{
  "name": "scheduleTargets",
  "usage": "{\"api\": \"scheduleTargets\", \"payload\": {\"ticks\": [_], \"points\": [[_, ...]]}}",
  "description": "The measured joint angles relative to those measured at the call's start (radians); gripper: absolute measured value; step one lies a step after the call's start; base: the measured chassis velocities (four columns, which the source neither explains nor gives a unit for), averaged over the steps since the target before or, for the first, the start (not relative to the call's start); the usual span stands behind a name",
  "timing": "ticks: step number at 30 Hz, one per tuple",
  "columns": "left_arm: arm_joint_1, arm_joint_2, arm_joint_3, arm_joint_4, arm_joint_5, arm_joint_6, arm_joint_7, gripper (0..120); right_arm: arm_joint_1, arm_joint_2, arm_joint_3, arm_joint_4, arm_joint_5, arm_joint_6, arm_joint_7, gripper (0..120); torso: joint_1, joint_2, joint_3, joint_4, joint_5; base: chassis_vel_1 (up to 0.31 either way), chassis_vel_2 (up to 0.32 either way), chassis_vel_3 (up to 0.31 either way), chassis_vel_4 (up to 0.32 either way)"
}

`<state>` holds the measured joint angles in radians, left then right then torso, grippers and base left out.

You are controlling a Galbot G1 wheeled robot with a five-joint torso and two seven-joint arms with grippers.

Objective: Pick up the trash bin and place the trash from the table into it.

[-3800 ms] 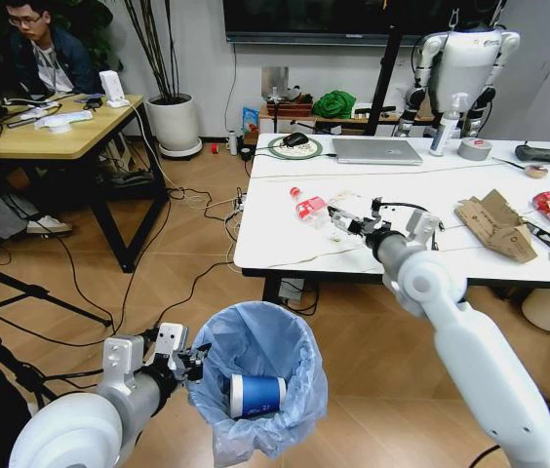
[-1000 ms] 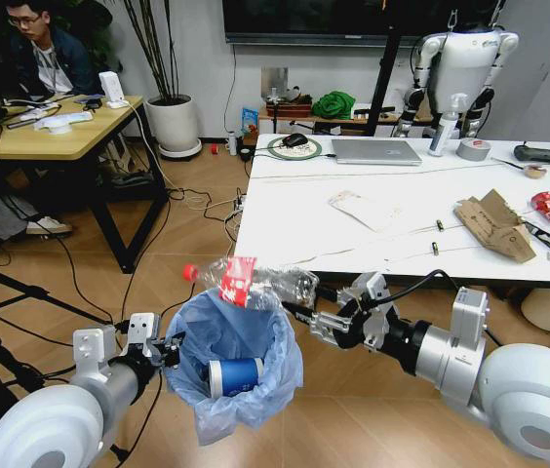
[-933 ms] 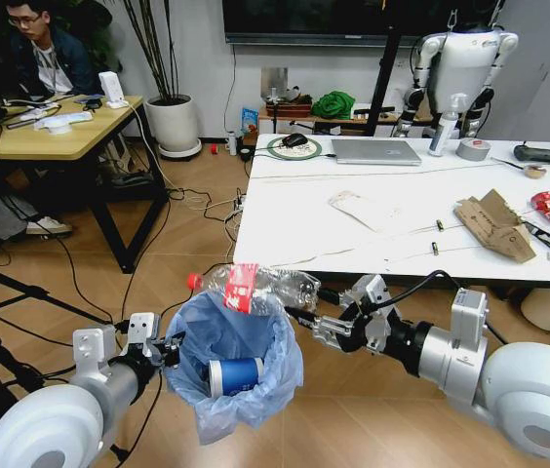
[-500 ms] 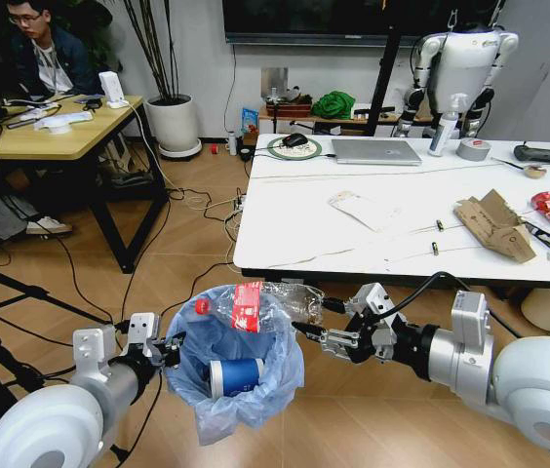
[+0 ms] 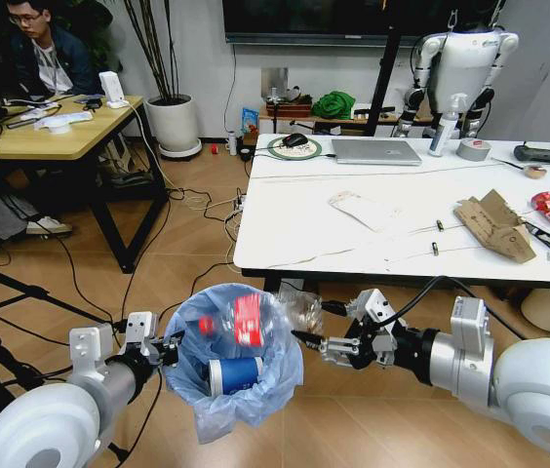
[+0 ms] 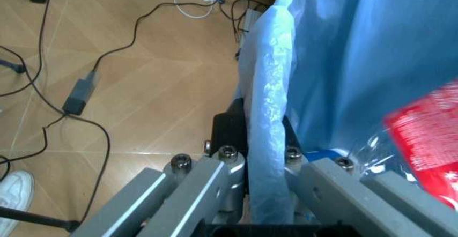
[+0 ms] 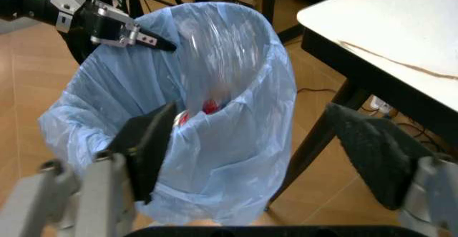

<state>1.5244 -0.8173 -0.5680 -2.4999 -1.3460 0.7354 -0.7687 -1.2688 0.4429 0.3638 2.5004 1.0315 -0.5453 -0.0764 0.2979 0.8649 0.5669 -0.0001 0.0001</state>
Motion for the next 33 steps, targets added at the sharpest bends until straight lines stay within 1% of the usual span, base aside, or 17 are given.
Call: {"api": "scheduleTargets", "payload": {"ticks": [1, 2, 4, 6, 7, 10, 13, 16, 17, 19, 20, 21, 26, 28, 29, 33], "points": [[0.000, -0.001, 0.001, 0.000, 0.000, 0.000, 0.000, 0, -0.004, 0.003, 0.000, 0.000, -0.002, 0.000, 0.001, 83, 0.000, 0.000, 0.000, 0.0000, 0.0000, 0.000, 0.000, 0.000, 0.000], [0.000, -0.003, 0.004, 0.000, 0.000, 0.000, 0.001, 0, -0.008, 0.010, 0.001, 0.000, -0.002, 0.001, 0.005, 90, 0.000, 0.000, 0.000, -0.0001, 0.0000, 0.000, 0.000, 0.000, 0.000], [0.000, -0.004, 0.007, 0.000, 0.000, 0.000, 0.001, 0, -0.002, 0.022, 0.003, 0.000, 0.004, 0.006, 0.028, 95, 0.000, 0.000, 0.000, 0.0000, -0.0002, 0.000, 0.000, 0.000, 0.000], [0.000, -0.004, 0.008, 0.000, 0.000, 0.000, 0.001, 0, 0.006, 0.030, 0.005, 0.000, 0.014, 0.010, 0.048, 98, 0.000, 0.000, 0.000, 0.0000, -0.0002, 0.000, 0.000, 0.000, 0.000], [0.001, -0.004, 0.008, 0.000, 0.000, 0.000, 0.002, 0, 0.019, 0.045, 0.008, 0.000, 0.037, 0.016, 0.089, 99, 0.000, 0.000, 0.000, 0.0000, -0.0002, 0.000, 0.000, 0.000, 0.000], [0.005, -0.004, 0.010, 0.000, 0.002, 0.000, 0.003, 0, 0.055, 0.095, 0.019, 0.000, 0.103, 0.030, 0.216, 100, 0.000, 0.000, 0.000, 0.0000, 0.0000, 0.000, 0.000, 0.000, 0.000], [0.007, -0.004, 0.012, 0.000, 0.004, 0.000, 0.004, 0, 0.066, 0.109, 0.022, 0.000, 0.119, 0.036, 0.253, 100, 0.000, 0.000, 0.000, 0.0000, -0.0001, 0.000, 0.000, 0.000, 0.000], [0.014, -0.004, 0.024, 0.000, 0.009, 0.000, 0.006, 0, 0.104, 0.154, 0.031, -0.017, 0.153, 0.053, 0.341, 100, 0.000, 0.000, 0.000, 0.0001, -0.0001, 0.000, 0.000, 0.000, 0.000], [0.027, -0.005, 0.028, 0.000, 0.019, 0.000, 0.016, 0, 0.137, 0.193, 0.034, -0.060, 0.163, 0.061, 0.371, 100, 0.000, 0.000, 0.000, -0.0001, -0.0001, 0.000, 0.000, 0.000, 0.000], [0.045, -0.006, 0.028, 0.000, 0.029, 0.000, 0.028, 0, 0.179, 0.238, 0.036, -0.111, 0.171, 0.064, 0.395, 100, 0.000, 0.000, 0.000, 0.0001, 0.0001, 0.000, 0.000, 0.000, 0.000], [0.045, -0.006, 0.028, 0.000, 0.029, 0.000, 0.028, 0, 0.179, 0.238, 0.036, -0.111, 0.171, 0.064, 0.395, 100, 0.000, 0.000, 0.000, 0.0001, 0.0001, 0.000, 0.000, 0.000, 0.000], [0.058, -0.004, 0.027, 0.000, 0.034, 0.000, 0.034, 0, 0.216, 0.277, 0.033, -0.150, 0.178, 0.067, 0.416, 100, 0.000, 0.000, 0.000, 0.0000, -0.0001, 0.000, 0.000, 0.000, 0.000], [0.087, 0.010, 0.014, 0.000, 0.042, 0.000, 0.065, 0, 0.351, 0.399, 0.006, -0.310, 0.182, 0.068, 0.464, 100, 0.000, 0.000, 0.000, 0.0002, -0.0001, 0.000, 0.000, 0.000, 0.000], [0.089, 0.010, 0.014, 0.000, 0.044, 0.000, 0.069, 0, 0.359, 0.405, 0.004, -0.322, 0.182, 0.068, 0.469, 100, 0.000, 0.000, 0.000, 0.0002, -0.0003, 0.000, 0.000, 0.000, 0.000], [0.094, 0.013, 0.013, 0.000, 0.056, 0.000, 0.098, 0, 0.388, 0.426, -0.004, -0.368, 0.169, 0.065, 0.480, 100, 0.000, 0.000, 0.000, 0.0002, 0.0001, 0.000, 0.000, 0.000, 0.000], [0.096, 0.015, 0.011, 0.000, 0.073, 0.000, 0.129, 0, 0.415, 0.433, -0.017, -0.446, 0.073, 0.051, 0.447, 100, 0.000, 0.000, 0.000, 0.0002, -0.0001, 0.000, 0.000, 0.000, 0.000]]}}
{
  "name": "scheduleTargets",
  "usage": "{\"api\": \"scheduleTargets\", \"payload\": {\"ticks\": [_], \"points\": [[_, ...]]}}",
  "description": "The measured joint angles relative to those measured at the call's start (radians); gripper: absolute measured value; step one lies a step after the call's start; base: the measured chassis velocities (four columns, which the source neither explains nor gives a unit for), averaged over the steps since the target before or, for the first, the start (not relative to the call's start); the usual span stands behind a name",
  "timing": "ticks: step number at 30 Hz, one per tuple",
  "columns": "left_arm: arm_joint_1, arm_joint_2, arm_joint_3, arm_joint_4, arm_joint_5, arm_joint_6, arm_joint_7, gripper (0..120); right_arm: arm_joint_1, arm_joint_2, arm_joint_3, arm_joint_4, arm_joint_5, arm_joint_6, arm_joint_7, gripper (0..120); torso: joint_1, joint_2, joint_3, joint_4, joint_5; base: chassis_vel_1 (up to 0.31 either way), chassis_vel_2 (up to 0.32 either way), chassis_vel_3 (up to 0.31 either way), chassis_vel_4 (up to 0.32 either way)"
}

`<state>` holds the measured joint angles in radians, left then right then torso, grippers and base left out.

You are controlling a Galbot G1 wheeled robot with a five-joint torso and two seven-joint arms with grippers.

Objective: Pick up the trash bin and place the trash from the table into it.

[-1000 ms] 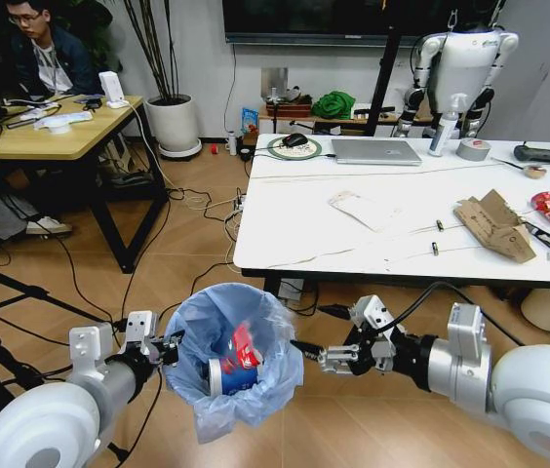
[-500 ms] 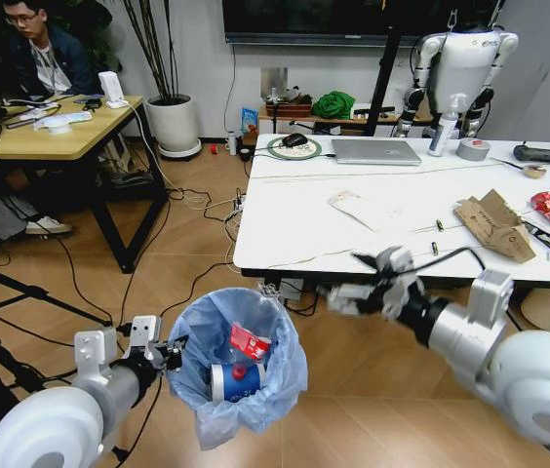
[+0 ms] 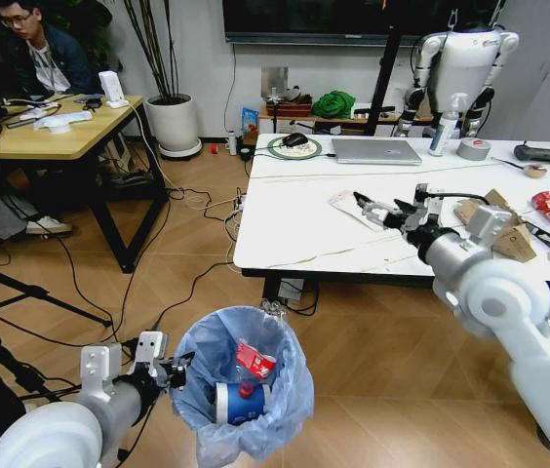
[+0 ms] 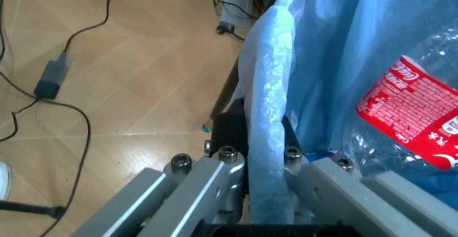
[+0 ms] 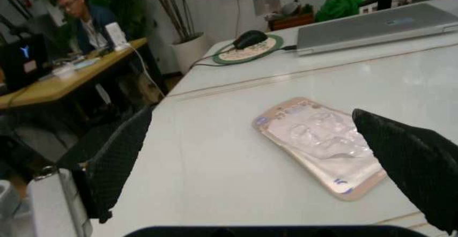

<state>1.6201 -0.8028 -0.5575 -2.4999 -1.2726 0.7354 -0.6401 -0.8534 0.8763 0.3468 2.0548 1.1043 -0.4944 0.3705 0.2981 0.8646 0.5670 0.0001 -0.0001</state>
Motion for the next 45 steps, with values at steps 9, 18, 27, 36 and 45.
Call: {"api": "scheduleTargets", "payload": {"ticks": [9, 18, 27, 36, 45], "points": [[-0.007, 0.010, 0.002, 0.000, -0.001, 0.000, -0.001, 0, 0.030, 0.002, -0.012, -0.122, -0.077, -0.005, -0.049, 100, 0.000, 0.000, 0.000, -0.0002, 0.0001, 0.000, 0.000, 0.000, 0.000], [-0.019, 0.022, 0.004, 0.000, -0.009, 0.000, -0.003, 0, 0.070, 0.038, -0.036, -0.177, 0.104, -0.009, 0.075, 100, 0.000, 0.000, 0.000, -0.0004, 0.0002, 0.000, 0.000, 0.000, 0.000], [-0.022, 0.039, -0.003, 0.000, -0.024, 0.000, -0.002, 0, 0.146, 0.114, -0.053, -0.257, 0.262, 0.011, 0.185, 100, 0.000, 0.000, 0.000, -0.0003, 0.0000, 0.000, 0.000, 0.000, 0.000], [-0.025, 0.057, -0.022, 0.000, -0.028, 0.000, -0.002, 0, 0.170, 0.160, -0.071, -0.326, 0.208, 0.018, 0.192, 94, 0.000, 0.000, 0.000, -0.0002, 0.0000, 0.000, 0.000, 0.000, 0.000], [-0.026, 0.070, -0.032, 0.000, -0.029, 0.000, 0.003, 0, 0.182, 0.193, -0.077, -0.378, 0.163, 0.020, 0.176, 71, 0.000, 0.000, 0.000, -0.0001, 0.0001, 0.000, 0.000, 0.000, 0.000]]}}
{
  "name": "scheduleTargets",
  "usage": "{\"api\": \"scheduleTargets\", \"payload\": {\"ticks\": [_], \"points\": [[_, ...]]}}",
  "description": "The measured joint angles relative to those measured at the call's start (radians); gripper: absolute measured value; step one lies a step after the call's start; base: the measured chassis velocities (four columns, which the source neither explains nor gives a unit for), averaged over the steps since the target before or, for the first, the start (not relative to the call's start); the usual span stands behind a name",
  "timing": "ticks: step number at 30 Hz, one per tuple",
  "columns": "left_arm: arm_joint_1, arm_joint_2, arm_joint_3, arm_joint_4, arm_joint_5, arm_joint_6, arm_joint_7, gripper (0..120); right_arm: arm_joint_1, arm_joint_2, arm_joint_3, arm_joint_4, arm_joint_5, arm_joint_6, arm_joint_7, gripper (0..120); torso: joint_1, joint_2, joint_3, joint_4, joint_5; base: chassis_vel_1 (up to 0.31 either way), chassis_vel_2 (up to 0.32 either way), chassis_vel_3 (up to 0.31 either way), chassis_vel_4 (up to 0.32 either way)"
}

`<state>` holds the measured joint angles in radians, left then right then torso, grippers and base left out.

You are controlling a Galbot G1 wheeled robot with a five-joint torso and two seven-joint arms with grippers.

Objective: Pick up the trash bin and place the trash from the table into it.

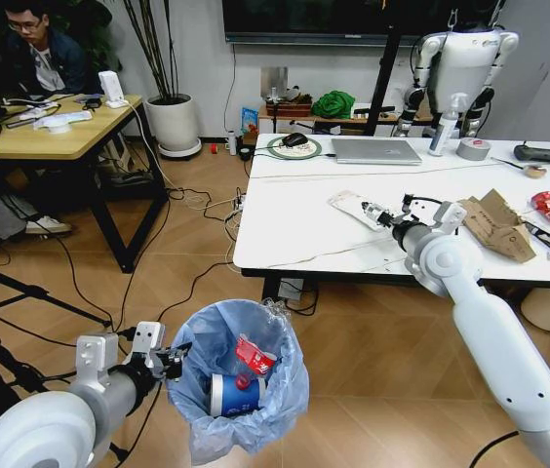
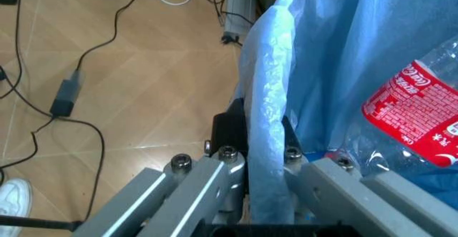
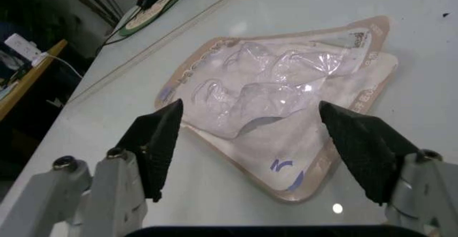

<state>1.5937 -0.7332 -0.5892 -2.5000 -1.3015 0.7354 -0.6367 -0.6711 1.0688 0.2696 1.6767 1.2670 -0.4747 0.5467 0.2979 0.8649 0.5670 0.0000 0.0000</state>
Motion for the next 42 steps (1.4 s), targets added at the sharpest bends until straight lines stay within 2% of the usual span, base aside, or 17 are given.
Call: {"api": "scheduleTargets", "payload": {"ticks": [5, 6, 11, 12, 19, 23, 28, 33, 35, 39, 42], "points": [[0.000, 0.002, -0.007, 0.000, 0.003, 0.000, 0.012, 0, 0.000, 0.006, -0.006, -0.014, -0.033, 0.008, -0.013, 50, 0.000, 0.000, 0.000, 0.0000, 0.0000, 0.000, 0.000, 0.000, 0.000], [0.000, 0.002, -0.007, 0.000, 0.003, 0.000, 0.012, 0, 0.000, 0.006, -0.006, -0.014, -0.033, 0.008, -0.013, 50, 0.000, 0.000, 0.000, 0.0000, 0.0000, 0.000, 0.000, 0.000, 0.000], [0.002, -0.001, -0.004, 0.000, 0.026, 0.000, 0.037, 0, 0.007, 0.006, -0.008, -0.018, -0.035, 0.011, -0.013, 30, 0.000, 0.000, 0.000, 0.0000, -0.0001, 0.000, 0.000, 0.000, 0.000], [0.002, -0.001, -0.004, 0.000, 0.026, 0.000, 0.037, 0, 0.007, 0.006, -0.008, -0.018, -0.035, 0.011, -0.013, 30, 0.000, 0.000, 0.000, 0.0000, -0.0001, 0.000, 0.000, 0.000, 0.000], [0.006, 0.007, -0.010, 0.000, 0.043, 0.000, 0.051, 0, 0.011, 0.016, -0.012, -0.031, -0.047, 0.022, -0.017, 0, 0.000, 0.000, 0.000, 0.0000, -0.0001, 0.000, 0.000, 0.000, 0.000], [0.006, 0.009, -0.012, 0.000, 0.043, 0.000, 0.051, 0, 0.007, 0.013, -0.006, -0.026, -0.055, 0.030, -0.026, 0, 0.000, 0.000, 0.000, 0.0000, 0.0000, 0.000, 0.000, 0.000, 0.000], [0.000, 0.006, -0.012, 0.000, 0.042, 0.000, 0.034, 0, -0.022, -0.029, 0.002, 0.055, -0.055, 0.041, -0.034, 0, 0.000, 0.000, 0.000, 0.0000, -0.0001, 0.000, 0.000, 0.000, 0.000], [-0.005, 0.005, -0.017, 0.000, 0.032, 0.000, 0.016, 0, -0.151, -0.129, 0.016, 0.297, -0.037, 0.043, -0.121, 0, 0.000, 0.000, 0.000, -0.0003, 0.0001, 0.000, 0.000, 0.000, 0.000], [-0.005, 0.005, -0.017, 0.000, 0.031, 0.000, 0.015, 0, -0.158, -0.134, 0.017, 0.312, -0.037, 0.043, -0.130, 0, 0.000, 0.000, 0.000, -0.0004, 0.0001, 0.000, 0.000, 0.000, 0.000], [-0.010, 0.002, -0.010, 0.000, 0.026, 0.000, -0.005, 0, -0.230, -0.199, 0.024, 0.549, 0.027, 0.026, -0.199, 0, 0.000, 0.000, 0.000, -0.0002, -0.0001, 0.000, 0.000, 0.000, 0.000], [-0.011, -0.002, -0.008, 0.000, 0.025, 0.000, -0.016, 0, -0.237, -0.221, 0.023, 0.614, 0.073, 0.019, -0.221, 0, 0.000, 0.000, 0.000, 0.0000, -0.0002, 0.000, 0.000, 0.000, 0.000]]}}
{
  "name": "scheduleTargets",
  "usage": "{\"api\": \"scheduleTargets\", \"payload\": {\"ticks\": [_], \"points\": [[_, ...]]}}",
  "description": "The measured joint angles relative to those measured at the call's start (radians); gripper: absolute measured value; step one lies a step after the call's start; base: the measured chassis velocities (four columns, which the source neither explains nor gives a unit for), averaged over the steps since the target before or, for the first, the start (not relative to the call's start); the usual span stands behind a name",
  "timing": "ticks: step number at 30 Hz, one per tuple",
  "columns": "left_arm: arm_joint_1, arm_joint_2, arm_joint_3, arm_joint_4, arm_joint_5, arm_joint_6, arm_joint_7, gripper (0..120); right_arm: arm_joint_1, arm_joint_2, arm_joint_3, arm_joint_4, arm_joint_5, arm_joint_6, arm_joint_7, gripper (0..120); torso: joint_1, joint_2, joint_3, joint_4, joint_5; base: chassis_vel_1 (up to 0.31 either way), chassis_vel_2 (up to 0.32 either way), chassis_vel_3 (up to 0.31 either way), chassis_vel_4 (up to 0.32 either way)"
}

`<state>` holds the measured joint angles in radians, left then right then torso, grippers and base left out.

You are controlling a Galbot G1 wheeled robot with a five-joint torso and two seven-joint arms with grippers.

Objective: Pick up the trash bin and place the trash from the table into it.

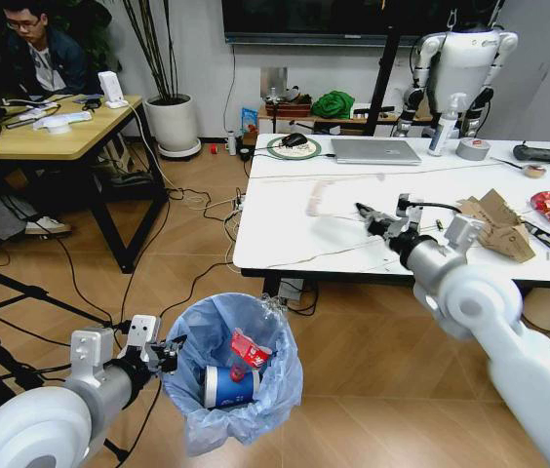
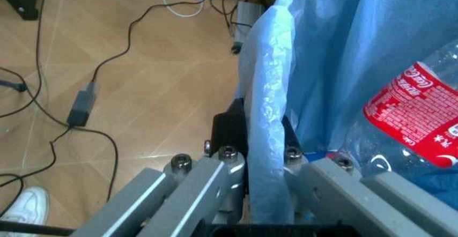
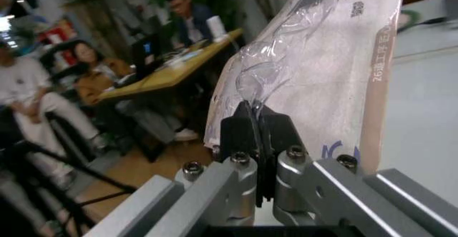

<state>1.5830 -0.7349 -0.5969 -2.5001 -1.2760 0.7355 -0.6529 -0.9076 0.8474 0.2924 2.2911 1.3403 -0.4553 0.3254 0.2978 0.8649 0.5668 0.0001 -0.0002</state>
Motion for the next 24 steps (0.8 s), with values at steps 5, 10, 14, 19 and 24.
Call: {"api": "scheduleTargets", "payload": {"ticks": [5, 10, 14, 19, 24], "points": [[0.012, -0.018, -0.007, 0.000, -0.005, 0.000, -0.045, 0, -0.026, -0.069, -0.007, 0.133, 0.045, -0.027, -0.118, 0, 0.000, 0.000, 0.000, 0.0000, 0.0003, 0.000, 0.000, 0.000, 0.000], [0.003, -0.014, -0.010, 0.000, -0.024, 0.000, -0.085, 0, -0.036, -0.132, -0.007, 0.200, 0.018, -0.051, -0.230, 0, 0.000, 0.000, 0.000, 0.0000, 0.0002, 0.000, 0.000, 0.000, 0.000], [-0.007, -0.010, -0.012, 0.000, -0.036, 0.000, -0.096, 0, -0.064, -0.165, -0.008, 0.219, -0.048, -0.059, -0.295, 0, 0.000, 0.000, 0.000, -0.0001, 0.0002, 0.000, 0.000, 0.000, 0.000], [-0.010, -0.005, -0.013, 0.000, -0.041, 0.000, -0.099, 0, -0.128, -0.200, -0.010, 0.219, -0.131, -0.071, -0.335, 0, 0.000, 0.000, 0.000, -0.0001, 0.0003, 0.000, 0.000, 0.000, 0.000], [-0.012, -0.004, -0.014, 0.000, -0.042, 0.000, -0.099, 0, -0.233, -0.218, -0.004, 0.216, -0.258, -0.070, -0.361, 0, 0.000, 0.000, 0.000, -0.0001, 0.0003, 0.000, 0.000, 0.000, 0.000]]}}
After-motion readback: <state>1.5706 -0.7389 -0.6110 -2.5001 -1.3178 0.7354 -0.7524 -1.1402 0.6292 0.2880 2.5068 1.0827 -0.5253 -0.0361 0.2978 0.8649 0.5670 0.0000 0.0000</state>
